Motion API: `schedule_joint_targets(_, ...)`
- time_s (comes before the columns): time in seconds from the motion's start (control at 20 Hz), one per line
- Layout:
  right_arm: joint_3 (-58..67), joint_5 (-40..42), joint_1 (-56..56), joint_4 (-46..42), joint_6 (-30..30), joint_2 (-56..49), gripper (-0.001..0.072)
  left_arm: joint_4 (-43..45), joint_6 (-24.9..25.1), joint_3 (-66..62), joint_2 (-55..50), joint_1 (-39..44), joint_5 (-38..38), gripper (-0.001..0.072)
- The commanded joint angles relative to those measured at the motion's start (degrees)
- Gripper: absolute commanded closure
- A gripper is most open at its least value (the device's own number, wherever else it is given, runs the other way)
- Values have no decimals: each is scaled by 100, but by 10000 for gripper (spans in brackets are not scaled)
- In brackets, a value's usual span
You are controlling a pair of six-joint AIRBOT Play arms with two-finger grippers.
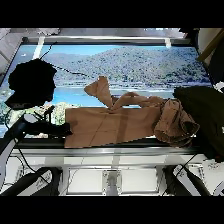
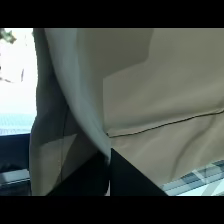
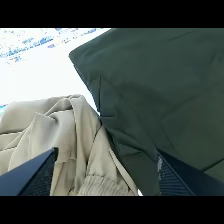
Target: Fold the clothes and pants, and hang the long-sleeved shirts on hangers.
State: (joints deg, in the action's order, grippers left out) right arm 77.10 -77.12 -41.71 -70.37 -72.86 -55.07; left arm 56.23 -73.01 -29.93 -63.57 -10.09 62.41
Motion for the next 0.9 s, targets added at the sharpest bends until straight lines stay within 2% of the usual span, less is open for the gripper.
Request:
schedule_joint_targets(0.0,-39,13,-2,81,-22,-7,50,348,140,-361,107,-155,-37,693)
schedule_joint_targets(0.1,-302,-39,50,299,-20,-11,103,1239,-151,-1106,345,-603,44,693)
schedule_joint_targets(0.2,-835,-190,323,245,-17,-11,105,2068,-330,-1906,575,-1189,44,694)
schedule_joint_targets(0.35,-1961,-461,992,444,-20,-9,104,2286,-323,-2621,732,-1939,96,693)
schedule_joint_targets(0.5,-3012,-470,1941,887,-142,-9,104,2398,-240,-2669,693,-2144,122,693)
schedule_joint_targets(0.6,-3602,-470,2599,931,-238,2,102,2870,-243,-2669,660,-2146,46,693)
schedule_joint_targets(0.75,-4260,35,3316,925,-468,2,102,3582,-264,-2671,660,-2308,-55,695)
schedule_joint_targets(0.85,-4275,481,3429,968,-619,4,102,3635,-308,-2675,660,-2715,-205,695)
